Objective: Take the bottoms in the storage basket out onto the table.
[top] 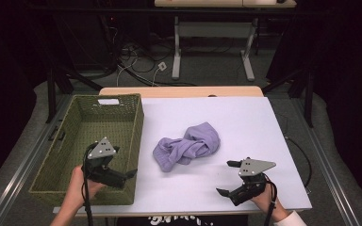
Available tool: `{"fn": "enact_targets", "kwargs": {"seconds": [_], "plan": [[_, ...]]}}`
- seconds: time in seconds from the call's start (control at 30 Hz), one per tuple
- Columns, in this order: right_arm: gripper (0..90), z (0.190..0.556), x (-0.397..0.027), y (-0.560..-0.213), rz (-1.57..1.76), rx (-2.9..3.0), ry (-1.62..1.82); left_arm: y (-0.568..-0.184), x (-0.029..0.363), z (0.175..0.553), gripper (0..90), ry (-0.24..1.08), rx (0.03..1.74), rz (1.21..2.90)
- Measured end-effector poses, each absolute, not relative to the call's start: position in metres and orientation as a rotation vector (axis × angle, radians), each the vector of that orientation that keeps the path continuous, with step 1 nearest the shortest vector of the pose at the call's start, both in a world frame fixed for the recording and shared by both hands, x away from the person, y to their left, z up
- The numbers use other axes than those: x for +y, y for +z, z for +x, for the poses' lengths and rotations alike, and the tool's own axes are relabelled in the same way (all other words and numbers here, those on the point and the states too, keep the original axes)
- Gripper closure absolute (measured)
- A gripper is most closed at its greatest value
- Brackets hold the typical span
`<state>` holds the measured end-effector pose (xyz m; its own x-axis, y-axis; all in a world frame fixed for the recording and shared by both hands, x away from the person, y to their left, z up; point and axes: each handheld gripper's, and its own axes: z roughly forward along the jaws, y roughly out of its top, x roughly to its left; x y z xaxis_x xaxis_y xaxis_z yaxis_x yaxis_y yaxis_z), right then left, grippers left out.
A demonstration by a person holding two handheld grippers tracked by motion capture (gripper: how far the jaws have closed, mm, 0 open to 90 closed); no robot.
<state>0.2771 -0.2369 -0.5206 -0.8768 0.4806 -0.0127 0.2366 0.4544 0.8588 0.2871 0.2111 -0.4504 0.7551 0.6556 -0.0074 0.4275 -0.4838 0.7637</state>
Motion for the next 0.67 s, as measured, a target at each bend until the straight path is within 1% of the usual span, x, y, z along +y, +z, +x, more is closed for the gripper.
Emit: {"fn": "enact_targets", "kwargs": {"seconds": [0.3,0.43,0.67], "plan": [[0.5,0.277,-0.237,-0.52,0.619,2.453,1.388,-0.459,0.222,0.274,0.2,0.363,0.809,2.089],[0.5,0.277,-0.237,-0.521,0.618,2.453,1.388,-0.458,0.226,0.266,0.2,0.382,0.807,2.061],[0.5,0.277,-0.237,-0.52,0.612,2.454,1.39,-0.463,0.227,0.257,0.1,0.378,0.806,2.056]]}}
